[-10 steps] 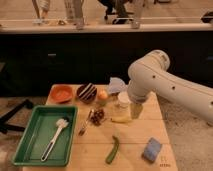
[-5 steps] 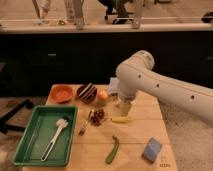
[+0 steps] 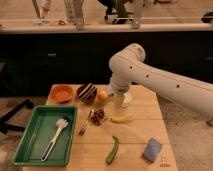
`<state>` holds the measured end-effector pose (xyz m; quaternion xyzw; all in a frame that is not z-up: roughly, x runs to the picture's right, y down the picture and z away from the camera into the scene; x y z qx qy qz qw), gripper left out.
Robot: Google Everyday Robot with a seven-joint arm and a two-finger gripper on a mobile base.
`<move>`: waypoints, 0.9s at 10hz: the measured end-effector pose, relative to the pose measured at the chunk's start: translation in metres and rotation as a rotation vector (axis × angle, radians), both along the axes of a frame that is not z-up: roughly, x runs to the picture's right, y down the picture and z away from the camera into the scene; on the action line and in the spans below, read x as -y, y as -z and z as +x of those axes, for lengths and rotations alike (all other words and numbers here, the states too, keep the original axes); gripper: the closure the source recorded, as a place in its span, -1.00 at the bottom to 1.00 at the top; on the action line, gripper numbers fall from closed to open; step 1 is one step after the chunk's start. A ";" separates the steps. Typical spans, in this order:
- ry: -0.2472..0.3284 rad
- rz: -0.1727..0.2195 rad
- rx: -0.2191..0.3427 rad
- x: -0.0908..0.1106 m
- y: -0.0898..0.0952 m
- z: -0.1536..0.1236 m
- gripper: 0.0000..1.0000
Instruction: Place eraser in red bowl
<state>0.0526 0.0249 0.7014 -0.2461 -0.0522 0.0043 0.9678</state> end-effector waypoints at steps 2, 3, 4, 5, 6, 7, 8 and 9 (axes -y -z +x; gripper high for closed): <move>-0.013 -0.015 0.004 0.007 -0.013 -0.012 -0.60; -0.007 -0.016 0.003 0.010 -0.020 -0.018 -0.60; 0.002 -0.023 0.010 0.010 -0.024 -0.029 -0.60; 0.011 -0.028 0.017 0.009 -0.026 -0.041 -0.60; 0.023 -0.024 0.024 0.010 -0.027 -0.050 -0.60; 0.038 -0.018 0.049 0.011 -0.027 -0.068 -0.60; 0.054 -0.010 0.078 0.011 -0.027 -0.080 -0.60; 0.083 0.011 0.127 0.012 -0.027 -0.094 -0.60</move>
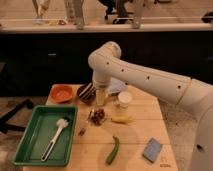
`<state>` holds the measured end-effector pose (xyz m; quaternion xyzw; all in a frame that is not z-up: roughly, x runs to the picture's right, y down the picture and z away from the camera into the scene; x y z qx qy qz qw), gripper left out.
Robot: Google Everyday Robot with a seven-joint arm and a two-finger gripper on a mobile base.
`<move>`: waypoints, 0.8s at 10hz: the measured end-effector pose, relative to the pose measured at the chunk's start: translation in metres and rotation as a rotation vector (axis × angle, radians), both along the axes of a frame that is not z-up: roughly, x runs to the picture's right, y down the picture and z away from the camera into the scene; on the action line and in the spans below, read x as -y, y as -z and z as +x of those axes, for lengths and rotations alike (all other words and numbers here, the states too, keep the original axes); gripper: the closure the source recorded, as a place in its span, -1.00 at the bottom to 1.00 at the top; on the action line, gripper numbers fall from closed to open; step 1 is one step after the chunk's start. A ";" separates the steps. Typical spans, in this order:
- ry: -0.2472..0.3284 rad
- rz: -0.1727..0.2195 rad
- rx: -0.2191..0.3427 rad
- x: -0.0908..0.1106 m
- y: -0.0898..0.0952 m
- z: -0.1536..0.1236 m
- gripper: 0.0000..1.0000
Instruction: Place eraser in red bowl
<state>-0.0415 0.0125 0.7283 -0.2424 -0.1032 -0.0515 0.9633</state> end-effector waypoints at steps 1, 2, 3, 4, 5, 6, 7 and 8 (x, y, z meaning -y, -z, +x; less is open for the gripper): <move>0.018 0.013 0.035 0.001 0.000 -0.008 -0.60; 0.046 0.031 0.084 0.001 0.000 -0.017 -0.60; 0.072 0.041 0.121 0.002 -0.001 -0.024 -0.60; 0.104 0.050 0.161 0.002 -0.005 -0.037 -0.60; 0.122 0.052 0.184 0.003 -0.007 -0.043 -0.60; 0.134 0.052 0.197 0.003 -0.009 -0.047 -0.60; 0.133 0.052 0.197 0.003 -0.009 -0.047 -0.60; 0.132 0.052 0.196 0.003 -0.009 -0.046 -0.60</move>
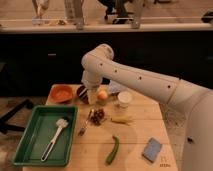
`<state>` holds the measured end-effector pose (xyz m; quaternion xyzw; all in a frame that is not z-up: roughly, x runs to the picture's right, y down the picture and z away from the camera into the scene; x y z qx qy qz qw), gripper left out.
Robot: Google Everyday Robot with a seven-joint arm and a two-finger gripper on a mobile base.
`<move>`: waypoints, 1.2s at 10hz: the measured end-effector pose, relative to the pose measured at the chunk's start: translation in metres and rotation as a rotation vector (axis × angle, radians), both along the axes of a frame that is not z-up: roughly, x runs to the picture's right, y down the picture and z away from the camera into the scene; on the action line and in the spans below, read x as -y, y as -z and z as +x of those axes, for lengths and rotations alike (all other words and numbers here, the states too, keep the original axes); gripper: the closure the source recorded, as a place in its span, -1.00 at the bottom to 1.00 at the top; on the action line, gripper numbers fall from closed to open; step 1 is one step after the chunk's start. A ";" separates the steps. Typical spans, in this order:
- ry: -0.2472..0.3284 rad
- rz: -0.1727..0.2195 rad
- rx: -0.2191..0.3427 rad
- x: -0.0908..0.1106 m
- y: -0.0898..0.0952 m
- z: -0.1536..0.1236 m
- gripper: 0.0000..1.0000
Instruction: Place eraser in red bowl
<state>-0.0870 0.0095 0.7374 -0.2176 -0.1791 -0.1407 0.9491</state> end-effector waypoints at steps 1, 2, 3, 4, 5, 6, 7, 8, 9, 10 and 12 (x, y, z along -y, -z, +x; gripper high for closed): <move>0.000 0.000 0.000 0.000 0.000 0.000 -0.60; 0.001 0.000 0.001 0.000 0.000 -0.001 -0.60; 0.001 0.000 0.001 0.000 0.000 -0.001 -0.60; 0.001 0.001 0.002 0.000 0.000 -0.001 -0.60; -0.012 0.008 -0.009 -0.002 -0.001 0.002 -0.60; -0.017 0.015 -0.025 -0.004 -0.004 0.007 -0.60; -0.013 0.033 -0.064 -0.004 -0.012 0.016 -0.60; 0.000 0.048 -0.096 -0.002 -0.019 0.014 -0.60; 0.000 0.053 -0.106 0.001 -0.028 0.013 -0.60; -0.005 0.054 -0.109 0.006 -0.035 0.015 -0.60; 0.001 0.054 -0.097 0.011 -0.044 0.010 -0.60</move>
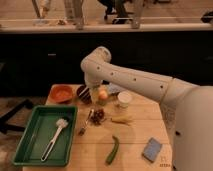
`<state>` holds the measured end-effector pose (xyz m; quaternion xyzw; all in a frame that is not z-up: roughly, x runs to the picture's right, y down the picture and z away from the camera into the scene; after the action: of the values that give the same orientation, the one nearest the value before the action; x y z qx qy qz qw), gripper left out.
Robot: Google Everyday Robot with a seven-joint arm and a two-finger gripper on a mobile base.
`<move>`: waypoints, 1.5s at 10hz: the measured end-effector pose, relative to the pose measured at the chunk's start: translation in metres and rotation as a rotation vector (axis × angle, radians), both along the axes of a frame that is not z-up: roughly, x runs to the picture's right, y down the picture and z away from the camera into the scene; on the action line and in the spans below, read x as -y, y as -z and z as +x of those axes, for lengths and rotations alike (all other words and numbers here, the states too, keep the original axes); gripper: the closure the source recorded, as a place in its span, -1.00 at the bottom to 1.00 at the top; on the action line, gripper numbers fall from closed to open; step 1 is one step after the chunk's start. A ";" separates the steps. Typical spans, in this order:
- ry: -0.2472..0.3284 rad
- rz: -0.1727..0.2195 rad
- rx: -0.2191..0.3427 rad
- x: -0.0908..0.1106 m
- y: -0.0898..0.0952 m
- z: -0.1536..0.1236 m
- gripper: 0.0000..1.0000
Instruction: Place eraser in red bowl
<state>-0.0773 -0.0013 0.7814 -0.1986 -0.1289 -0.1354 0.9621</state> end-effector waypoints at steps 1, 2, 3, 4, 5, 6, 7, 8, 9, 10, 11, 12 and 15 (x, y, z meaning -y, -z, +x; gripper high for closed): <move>0.006 -0.002 0.006 0.004 -0.008 -0.004 -0.60; 0.010 -0.003 0.011 0.008 -0.013 -0.007 -0.60; 0.014 -0.009 0.017 0.013 -0.022 -0.011 -0.60; 0.017 -0.012 0.020 0.017 -0.029 -0.013 -0.60; 0.020 -0.016 0.025 0.022 -0.037 -0.016 -0.60; 0.026 -0.023 0.033 0.027 -0.046 -0.021 -0.60; 0.033 -0.031 0.041 0.030 -0.054 -0.025 -0.60; 0.038 -0.038 0.047 0.032 -0.060 -0.028 -0.60; 0.045 -0.051 0.055 0.035 -0.070 -0.030 -0.60; 0.057 -0.074 0.067 0.035 -0.081 -0.032 -0.60; 0.068 -0.097 0.079 0.036 -0.089 -0.033 -0.60; 0.079 -0.116 0.087 0.036 -0.096 -0.033 -0.60; 0.125 -0.187 0.122 0.034 -0.113 -0.042 -0.60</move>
<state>-0.1191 -0.0351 0.8943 -0.2865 -0.1864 -0.1943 0.9195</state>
